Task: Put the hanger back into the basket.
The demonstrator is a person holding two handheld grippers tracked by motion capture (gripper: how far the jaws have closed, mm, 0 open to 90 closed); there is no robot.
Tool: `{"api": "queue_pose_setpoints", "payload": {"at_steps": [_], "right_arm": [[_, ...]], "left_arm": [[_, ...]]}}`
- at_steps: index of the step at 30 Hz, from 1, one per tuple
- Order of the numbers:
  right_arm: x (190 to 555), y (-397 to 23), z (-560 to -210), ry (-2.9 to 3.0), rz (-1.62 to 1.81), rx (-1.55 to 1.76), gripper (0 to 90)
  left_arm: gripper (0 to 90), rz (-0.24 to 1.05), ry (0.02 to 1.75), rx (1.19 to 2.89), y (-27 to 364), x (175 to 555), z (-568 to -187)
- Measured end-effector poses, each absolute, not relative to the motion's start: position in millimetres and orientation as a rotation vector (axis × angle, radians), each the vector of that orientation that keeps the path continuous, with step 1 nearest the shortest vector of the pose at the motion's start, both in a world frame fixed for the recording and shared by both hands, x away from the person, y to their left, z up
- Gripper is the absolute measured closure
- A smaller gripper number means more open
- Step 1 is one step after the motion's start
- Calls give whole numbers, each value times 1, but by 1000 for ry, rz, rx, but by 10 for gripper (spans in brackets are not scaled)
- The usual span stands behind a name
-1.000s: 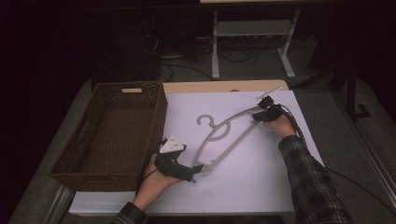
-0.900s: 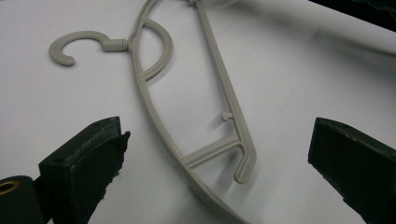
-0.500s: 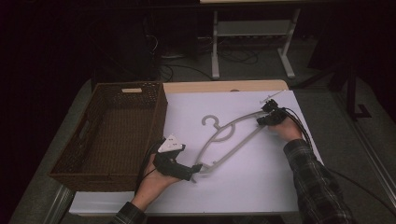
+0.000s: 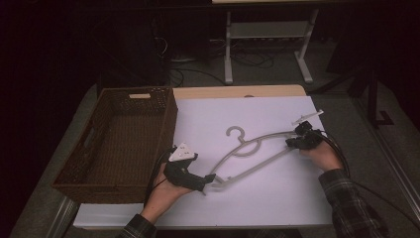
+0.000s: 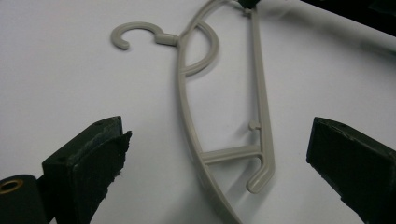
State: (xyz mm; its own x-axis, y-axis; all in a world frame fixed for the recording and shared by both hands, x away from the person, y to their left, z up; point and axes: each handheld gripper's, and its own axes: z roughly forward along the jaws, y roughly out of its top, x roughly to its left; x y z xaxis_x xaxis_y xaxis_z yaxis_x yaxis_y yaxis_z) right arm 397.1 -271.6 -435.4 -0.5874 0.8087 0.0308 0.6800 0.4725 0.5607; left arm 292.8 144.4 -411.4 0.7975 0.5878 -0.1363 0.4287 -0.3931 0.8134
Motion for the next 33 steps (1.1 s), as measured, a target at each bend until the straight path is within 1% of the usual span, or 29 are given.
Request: {"api": "queue_pose_setpoints", "payload": {"at_steps": [4,6,15,18,21,25,26,33], "right_arm": [[373,-276,-434,2491,767,1297,898],[370,-276,-433,2495,758,1293,898],[325,-282,-430,2504,778,1295,898],[315,-284,-429,2497,819,1300,897],[313,-283,-429,2483,823,1302,898],[306,-282,-419,2411,920,1283,897],[300,-279,-415,2390,983,1257,897],[281,-257,-412,2406,1102,1147,896]], "left_arm": [[41,209,757,2043,146,294,-411],[41,208,757,2043,146,294,-411],[41,200,751,2050,145,294,-412],[44,196,754,2054,144,295,-412],[44,192,751,2057,144,295,-413],[45,188,750,2057,144,296,-413],[45,186,750,2057,144,296,-413],[52,170,752,2056,144,296,-413]]}}
